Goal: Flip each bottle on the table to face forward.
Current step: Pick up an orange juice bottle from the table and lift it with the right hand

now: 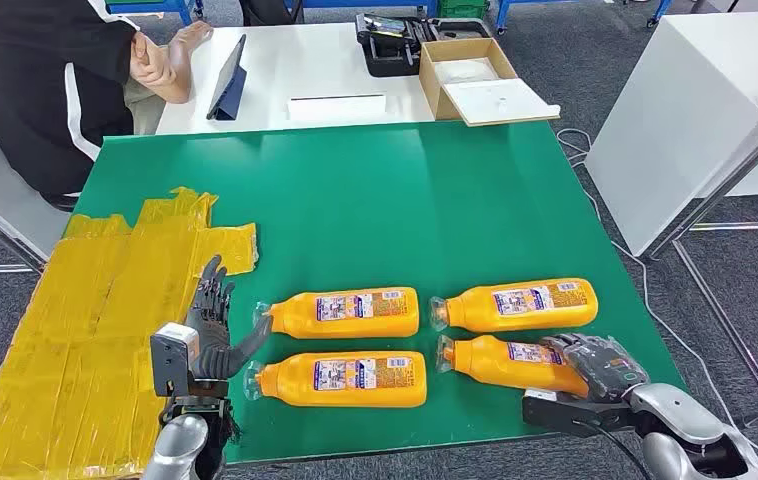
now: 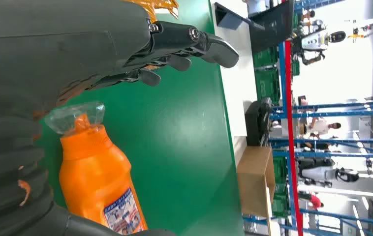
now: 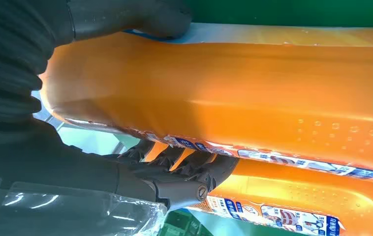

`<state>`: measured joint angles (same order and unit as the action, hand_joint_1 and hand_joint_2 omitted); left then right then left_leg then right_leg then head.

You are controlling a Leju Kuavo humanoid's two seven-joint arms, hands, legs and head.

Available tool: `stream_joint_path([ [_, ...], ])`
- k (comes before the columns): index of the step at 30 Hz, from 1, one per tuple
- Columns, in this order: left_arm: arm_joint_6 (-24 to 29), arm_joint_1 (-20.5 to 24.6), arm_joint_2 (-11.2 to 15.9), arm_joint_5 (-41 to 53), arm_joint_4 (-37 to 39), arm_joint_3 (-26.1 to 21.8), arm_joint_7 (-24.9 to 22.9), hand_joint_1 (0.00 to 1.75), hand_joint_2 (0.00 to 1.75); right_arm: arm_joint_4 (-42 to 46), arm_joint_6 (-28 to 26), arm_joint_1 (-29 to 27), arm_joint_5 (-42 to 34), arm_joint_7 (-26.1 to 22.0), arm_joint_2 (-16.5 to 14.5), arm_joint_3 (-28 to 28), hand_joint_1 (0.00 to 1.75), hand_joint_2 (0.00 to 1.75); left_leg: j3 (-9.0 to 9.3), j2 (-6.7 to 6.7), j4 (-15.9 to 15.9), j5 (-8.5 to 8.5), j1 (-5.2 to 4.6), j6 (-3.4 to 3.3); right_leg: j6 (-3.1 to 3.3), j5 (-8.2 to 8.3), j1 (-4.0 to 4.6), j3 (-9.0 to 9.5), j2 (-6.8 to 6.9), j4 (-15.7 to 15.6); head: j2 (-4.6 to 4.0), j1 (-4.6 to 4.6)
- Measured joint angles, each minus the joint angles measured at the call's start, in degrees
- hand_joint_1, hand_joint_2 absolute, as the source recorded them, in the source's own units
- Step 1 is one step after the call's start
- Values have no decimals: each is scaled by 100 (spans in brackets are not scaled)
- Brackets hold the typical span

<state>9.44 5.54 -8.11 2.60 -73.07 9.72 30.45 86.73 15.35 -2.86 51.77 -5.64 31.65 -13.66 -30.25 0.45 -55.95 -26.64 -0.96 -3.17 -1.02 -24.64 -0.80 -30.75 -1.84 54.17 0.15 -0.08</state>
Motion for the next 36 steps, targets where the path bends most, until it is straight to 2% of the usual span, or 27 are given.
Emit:
stream_joint_path([
  [4,0,22,0,0,2,9,-3,0,175,-64,-2,49,4,8,-28,-33,169,175,19,16,0,-6,1,-5,0,0,4,2,-13,-2,0,0],
  [5,0,30,0,0,2,9,-4,0,175,-80,-3,60,4,9,-34,-39,134,175,26,19,0,-9,1,-9,0,0,5,1,-14,-3,0,0],
  [8,0,50,0,0,3,13,-8,0,175,-121,-2,75,5,9,-48,-51,9,175,47,25,0,-21,2,-18,-2,-3,7,15,-19,-6,0,0],
  [9,1,56,0,-1,4,15,-9,0,175,-147,-1,73,11,11,-56,-62,1,175,50,27,0,-22,2,-18,-3,-4,7,27,-21,-6,0,1],
  [10,3,61,0,-1,5,19,-10,0,175,-186,2,70,22,17,-68,-83,0,175,52,28,0,-20,2,-19,-3,-4,7,40,-22,-7,0,-1],
  [21,83,61,-2,-2,9,26,-30,0,175,-762,8,423,75,11,-227,-281,0,175,64,29,-2,-31,30,-7,-5,-5,29,76,-33,-31,0,2],
  [22,83,60,-2,-2,9,25,-30,0,175,-804,8,459,78,6,-241,-297,24,175,69,29,-2,-33,36,-4,-5,-6,33,81,-34,-36,0,2],
  [25,90,58,-2,-2,9,21,-30,0,175,-926,8,544,84,-8,-273,-344,155,175,91,32,-1,-45,51,6,-5,-12,47,91,-36,-51,0,2],
  [26,93,58,-2,-2,9,20,-30,0,175,-961,8,562,81,-24,-278,-359,175,175,100,35,-1,-53,55,8,-5,-16,51,96,-37,-54,0,2],
  [36,101,69,-2,-2,0,8,-26,0,175,-1093,-53,622,38,-165,-310,-462,175,175,194,109,0,-123,69,2,2,-41,64,191,-97,-67,0,3],
])
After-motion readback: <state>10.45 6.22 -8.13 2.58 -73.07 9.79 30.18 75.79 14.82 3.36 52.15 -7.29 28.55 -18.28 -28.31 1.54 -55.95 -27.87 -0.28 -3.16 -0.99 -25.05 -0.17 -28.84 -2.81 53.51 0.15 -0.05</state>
